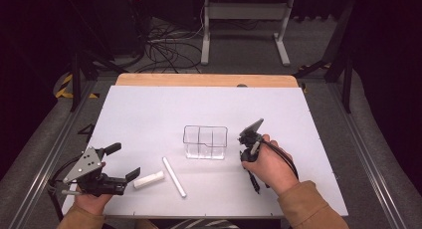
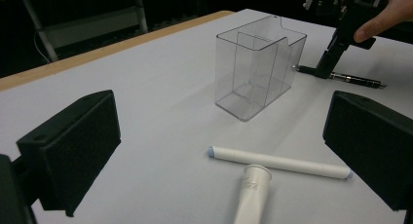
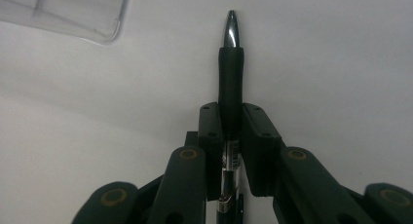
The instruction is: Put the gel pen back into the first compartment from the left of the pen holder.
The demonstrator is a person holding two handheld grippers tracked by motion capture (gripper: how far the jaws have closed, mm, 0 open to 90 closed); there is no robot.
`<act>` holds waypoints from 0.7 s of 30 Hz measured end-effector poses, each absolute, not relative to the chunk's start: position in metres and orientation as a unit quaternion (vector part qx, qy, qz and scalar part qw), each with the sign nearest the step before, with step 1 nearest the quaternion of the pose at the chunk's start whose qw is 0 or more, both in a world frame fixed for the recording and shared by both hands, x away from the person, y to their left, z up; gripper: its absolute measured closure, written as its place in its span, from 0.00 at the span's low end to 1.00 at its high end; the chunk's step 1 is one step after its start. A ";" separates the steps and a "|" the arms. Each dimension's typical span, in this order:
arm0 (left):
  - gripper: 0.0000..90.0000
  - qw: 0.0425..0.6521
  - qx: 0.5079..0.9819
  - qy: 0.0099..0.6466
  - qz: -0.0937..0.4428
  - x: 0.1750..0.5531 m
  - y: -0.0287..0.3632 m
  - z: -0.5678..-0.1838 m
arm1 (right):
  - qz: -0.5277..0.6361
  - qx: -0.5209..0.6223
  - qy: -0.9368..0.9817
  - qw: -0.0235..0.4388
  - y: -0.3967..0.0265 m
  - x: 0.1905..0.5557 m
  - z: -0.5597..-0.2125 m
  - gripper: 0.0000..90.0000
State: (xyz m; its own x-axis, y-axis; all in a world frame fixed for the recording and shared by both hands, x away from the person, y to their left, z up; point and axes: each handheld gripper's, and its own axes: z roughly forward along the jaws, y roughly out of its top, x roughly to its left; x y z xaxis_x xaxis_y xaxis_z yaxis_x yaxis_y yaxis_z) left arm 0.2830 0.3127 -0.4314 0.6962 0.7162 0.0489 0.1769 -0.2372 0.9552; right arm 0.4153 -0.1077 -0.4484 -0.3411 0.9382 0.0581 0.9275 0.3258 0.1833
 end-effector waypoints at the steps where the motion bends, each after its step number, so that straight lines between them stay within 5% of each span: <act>1: 0.01 0.540 0.746 0.300 0.249 0.283 0.313 -0.431 | 0.092 0.573 0.814 0.029 -0.108 0.415 -0.448 0.89; 21: 0.01 0.540 0.745 0.299 0.252 0.283 0.313 -0.431 | 0.140 0.561 0.814 0.049 -0.117 0.408 -0.423 0.90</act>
